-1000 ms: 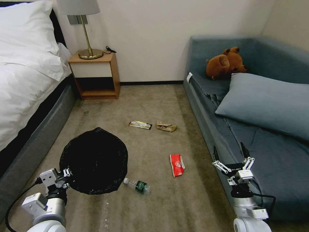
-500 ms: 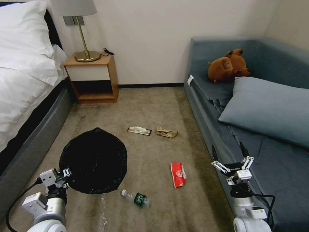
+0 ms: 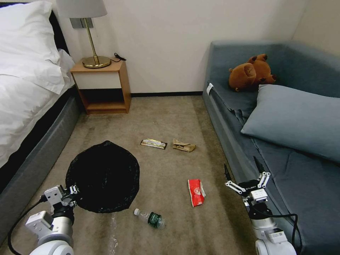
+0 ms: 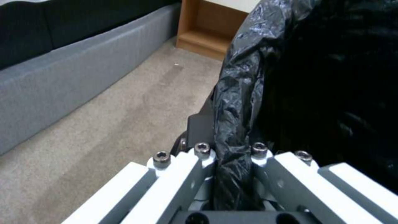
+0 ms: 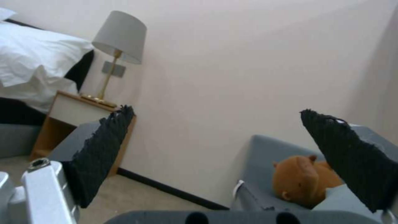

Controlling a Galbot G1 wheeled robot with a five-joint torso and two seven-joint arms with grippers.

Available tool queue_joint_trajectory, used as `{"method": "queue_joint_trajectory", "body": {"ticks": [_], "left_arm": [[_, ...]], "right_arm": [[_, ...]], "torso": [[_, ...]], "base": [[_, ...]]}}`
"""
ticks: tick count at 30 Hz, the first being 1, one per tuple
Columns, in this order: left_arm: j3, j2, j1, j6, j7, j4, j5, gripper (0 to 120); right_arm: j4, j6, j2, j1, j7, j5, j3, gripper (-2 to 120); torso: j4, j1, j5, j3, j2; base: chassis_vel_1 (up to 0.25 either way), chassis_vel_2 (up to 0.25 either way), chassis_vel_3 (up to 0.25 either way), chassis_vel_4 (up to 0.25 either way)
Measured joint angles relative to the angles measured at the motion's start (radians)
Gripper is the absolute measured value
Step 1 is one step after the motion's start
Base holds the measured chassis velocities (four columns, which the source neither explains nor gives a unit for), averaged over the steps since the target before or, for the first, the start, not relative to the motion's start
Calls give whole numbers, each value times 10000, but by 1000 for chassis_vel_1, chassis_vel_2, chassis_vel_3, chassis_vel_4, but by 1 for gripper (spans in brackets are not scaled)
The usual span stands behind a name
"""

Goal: Pick up the trash bin, then pick up the garbage on the floor and place it into the trash bin.

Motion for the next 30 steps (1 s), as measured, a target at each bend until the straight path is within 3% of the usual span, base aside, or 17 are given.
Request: {"method": "queue_joint_trajectory", "body": {"ticks": [8,12,20,30], "left_arm": [[-75,39,35,103,-25,-232,12,1],[-67,11,48,121,-63,-231,35,1],[-70,-36,246,-23,-43,-276,270,1],[-124,-231,138,-240,20,-406,601,1]], "right_arm": [[-5,83,-100,95,308,-193,-245,100],[-133,212,-149,237,-552,-313,-100,100],[-779,244,-428,831,-880,-519,-367,100],[-2161,-256,-873,1923,-554,-57,-2225,100]], "torso": [[0,0,1,0,0],[-1,0,0,-1,0],[0,0,-1,0,0],[0,0,-1,0,0]], "base": [[0,0,0,0],[0,0,0,0],[0,0,0,0],[0,0,0,0]]}}
